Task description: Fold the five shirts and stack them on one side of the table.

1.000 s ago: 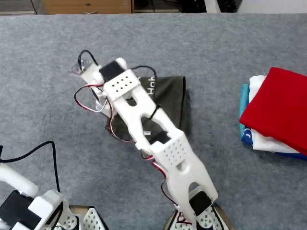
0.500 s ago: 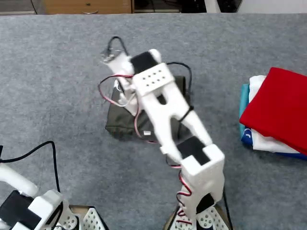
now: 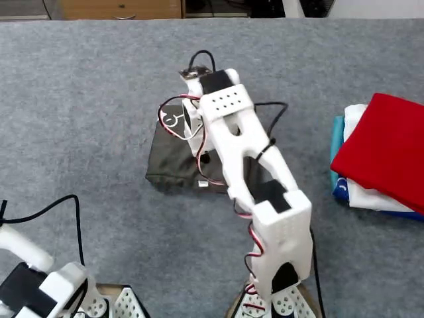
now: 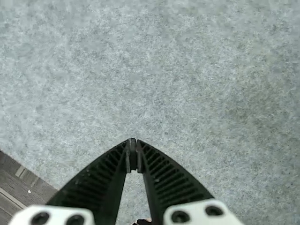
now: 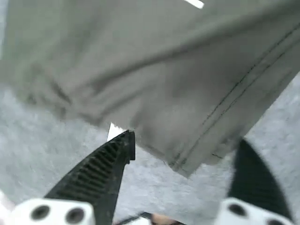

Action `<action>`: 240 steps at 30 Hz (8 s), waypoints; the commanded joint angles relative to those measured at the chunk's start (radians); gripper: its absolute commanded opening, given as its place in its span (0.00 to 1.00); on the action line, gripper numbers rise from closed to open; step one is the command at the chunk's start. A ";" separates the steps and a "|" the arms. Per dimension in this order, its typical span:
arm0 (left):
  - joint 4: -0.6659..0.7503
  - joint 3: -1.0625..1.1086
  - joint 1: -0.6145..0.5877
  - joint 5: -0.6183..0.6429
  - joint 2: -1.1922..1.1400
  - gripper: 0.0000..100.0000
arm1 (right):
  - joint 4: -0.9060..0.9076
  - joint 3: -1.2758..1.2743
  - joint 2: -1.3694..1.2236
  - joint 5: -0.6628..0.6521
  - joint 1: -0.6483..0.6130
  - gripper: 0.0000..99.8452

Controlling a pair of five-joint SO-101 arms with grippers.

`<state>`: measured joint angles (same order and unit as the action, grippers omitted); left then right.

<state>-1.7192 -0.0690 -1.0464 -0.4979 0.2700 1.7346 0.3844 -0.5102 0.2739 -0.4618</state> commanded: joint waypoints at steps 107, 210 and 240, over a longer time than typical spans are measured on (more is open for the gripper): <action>0.012 0.008 0.098 -0.008 0.025 0.02 | 0.054 0.961 -0.384 -0.439 0.352 0.24; 0.003 0.006 0.124 -0.002 0.035 0.02 | -0.080 0.229 0.309 -0.511 0.941 0.00; -0.025 0.006 0.132 -0.002 0.035 0.02 | -0.190 0.337 0.150 -0.723 1.194 0.39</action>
<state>-1.7331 -0.0430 -0.9206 -0.4994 0.2700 1.5090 0.6314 -0.3782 -0.4442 0.7165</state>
